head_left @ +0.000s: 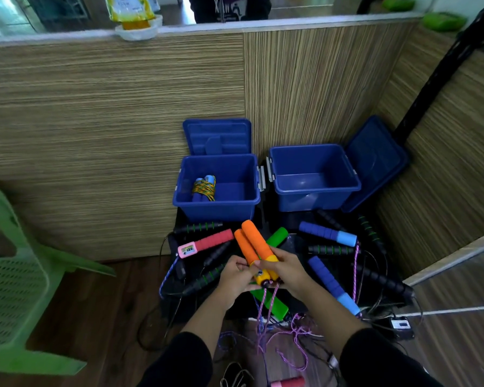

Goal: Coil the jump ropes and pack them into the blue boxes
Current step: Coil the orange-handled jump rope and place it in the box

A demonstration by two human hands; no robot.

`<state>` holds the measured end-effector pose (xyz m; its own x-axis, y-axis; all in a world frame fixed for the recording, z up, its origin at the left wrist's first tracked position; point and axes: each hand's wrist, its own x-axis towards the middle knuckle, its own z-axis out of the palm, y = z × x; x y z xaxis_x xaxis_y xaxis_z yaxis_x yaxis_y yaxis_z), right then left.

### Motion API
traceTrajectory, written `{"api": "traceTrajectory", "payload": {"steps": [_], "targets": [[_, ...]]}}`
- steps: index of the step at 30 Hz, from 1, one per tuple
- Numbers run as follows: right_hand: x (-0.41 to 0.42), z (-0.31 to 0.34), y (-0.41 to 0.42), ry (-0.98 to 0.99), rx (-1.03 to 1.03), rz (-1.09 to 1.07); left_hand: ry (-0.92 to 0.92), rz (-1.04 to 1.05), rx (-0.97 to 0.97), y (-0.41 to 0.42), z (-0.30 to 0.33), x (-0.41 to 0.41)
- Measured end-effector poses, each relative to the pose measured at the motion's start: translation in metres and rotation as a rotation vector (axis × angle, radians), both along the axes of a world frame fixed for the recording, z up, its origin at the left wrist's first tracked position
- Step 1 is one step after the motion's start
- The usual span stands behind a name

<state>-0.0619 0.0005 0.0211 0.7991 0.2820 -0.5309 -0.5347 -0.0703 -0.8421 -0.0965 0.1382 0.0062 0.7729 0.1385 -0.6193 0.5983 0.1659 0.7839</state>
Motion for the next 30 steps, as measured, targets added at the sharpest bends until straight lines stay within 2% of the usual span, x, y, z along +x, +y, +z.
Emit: {"api": "traceTrajectory", "payload": {"steps": [4, 5, 6, 9, 12, 14, 16, 18, 23, 26, 30], "targets": [[0.003, 0.003, -0.005, 0.027, 0.029, 0.031, 0.014, -0.026, -0.086, 0.005, 0.008, 0.005], [0.005, 0.002, -0.006, 0.04, 0.034, 0.029, 0.013, -0.039, -0.051, 0.006, 0.009, 0.006], [0.006, 0.002, -0.007, 0.044, 0.028, 0.032, -0.018, -0.071, 0.088, 0.009, 0.008, 0.008], [0.008, 0.0, -0.009, 0.049, -0.016, 0.076, -0.259, -0.293, 0.686, 0.025, 0.002, 0.014], [0.01, 0.0, -0.012, 0.079, -0.044, 0.141, -0.493, -0.706, 1.248, 0.042, 0.005, 0.016], [0.011, -0.001, -0.013, 0.097, -0.042, 0.194, -0.707, -0.897, 1.474, 0.048, 0.011, 0.02], [0.012, -0.001, -0.015, 0.101, -0.041, 0.248, -0.782, -1.056, 1.522, 0.052, 0.011, 0.024], [0.013, 0.001, -0.016, 0.086, -0.064, 0.267, -0.826, -1.096, 1.528, 0.057, 0.005, 0.026], [0.017, -0.002, -0.02, 0.064, -0.057, 0.163, -0.887, -1.005, 1.493, 0.066, -0.007, 0.019], [0.016, -0.001, -0.019, 0.067, -0.045, 0.086, -0.853, -0.946, 1.442, 0.067, -0.01, 0.014], [0.017, 0.001, -0.02, 0.056, 0.039, -0.003, -0.752, -0.906, 1.211, 0.061, -0.001, 0.01]]}}
